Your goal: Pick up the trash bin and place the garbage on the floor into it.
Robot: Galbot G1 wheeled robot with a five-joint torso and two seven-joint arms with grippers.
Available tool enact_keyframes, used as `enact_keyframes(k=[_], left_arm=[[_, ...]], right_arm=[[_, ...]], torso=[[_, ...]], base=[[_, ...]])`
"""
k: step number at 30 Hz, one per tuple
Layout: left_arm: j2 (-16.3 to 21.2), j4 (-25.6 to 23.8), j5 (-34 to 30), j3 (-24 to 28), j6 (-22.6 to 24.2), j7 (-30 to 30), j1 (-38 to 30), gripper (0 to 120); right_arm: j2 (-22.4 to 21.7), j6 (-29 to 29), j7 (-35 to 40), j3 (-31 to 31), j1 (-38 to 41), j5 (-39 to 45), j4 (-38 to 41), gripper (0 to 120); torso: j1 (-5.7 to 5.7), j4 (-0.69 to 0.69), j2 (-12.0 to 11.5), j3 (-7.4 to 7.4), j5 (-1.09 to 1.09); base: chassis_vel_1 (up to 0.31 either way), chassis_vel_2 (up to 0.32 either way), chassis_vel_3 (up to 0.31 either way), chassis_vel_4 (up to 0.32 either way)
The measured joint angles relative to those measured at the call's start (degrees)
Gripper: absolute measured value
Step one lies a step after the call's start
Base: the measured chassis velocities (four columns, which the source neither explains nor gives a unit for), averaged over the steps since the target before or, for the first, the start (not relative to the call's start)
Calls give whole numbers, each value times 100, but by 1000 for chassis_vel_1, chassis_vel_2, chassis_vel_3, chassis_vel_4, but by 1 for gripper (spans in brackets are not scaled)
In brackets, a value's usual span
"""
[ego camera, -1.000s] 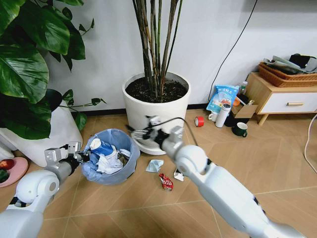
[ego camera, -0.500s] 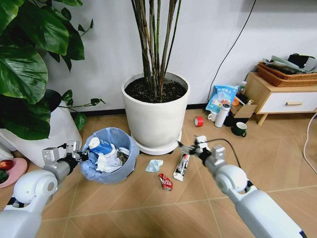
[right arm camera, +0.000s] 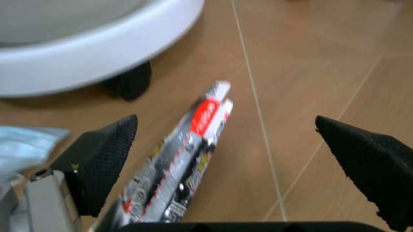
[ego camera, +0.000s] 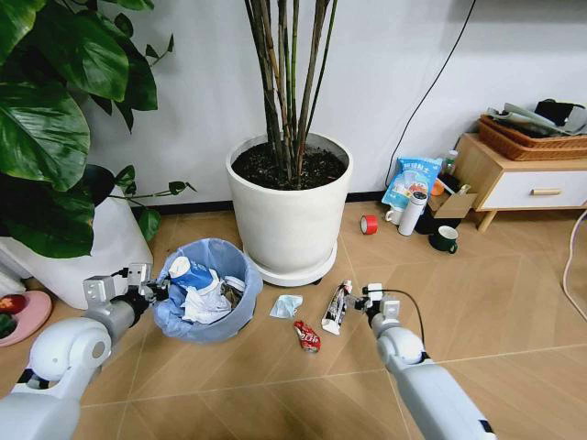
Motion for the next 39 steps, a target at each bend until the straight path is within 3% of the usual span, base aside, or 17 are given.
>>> enact_keyframes(k=[9, 22, 33, 36, 37, 39], left_arm=[[-34, -23, 7, 16, 1, -40, 31, 0], [-49, 3, 12, 19, -10, -34, 13, 0], [-52, -12, 10, 2, -16, -20, 26, 0], [-52, -15, 10, 1, -16, -18, 22, 0], [-56, -24, 7, 0, -17, -14, 20, 0], [-56, -34, 5, 0, -19, -11, 23, 0]], right_arm=[[603, 292, -171, 136, 669, -354, -1398, 100], [933, 378, -319, 306, 1054, -560, -2180, 98], [1092, 449, -355, 440, 1304, -635, -2641, 57], [1103, 459, -362, 456, 1322, -654, -2687, 54], [1117, 487, -377, 484, 1351, -686, -2754, 42], [1123, 513, -387, 504, 1369, -719, -2795, 37]], torso=[[0, 0, 0, 0, 0], [0, -1, -1, 0, 0], [0, -1, -1, 0, 0], [0, -1, -1, 0, 0], [0, -1, -1, 0, 1], [0, -1, -1, 0, 0]], base=[[0, 0, 0, 0], [0, 0, 0, 0], [0, 0, 0, 0], [0, 0, 0, 0], [0, 0, 0, 0], [0, 0, 0, 0]])
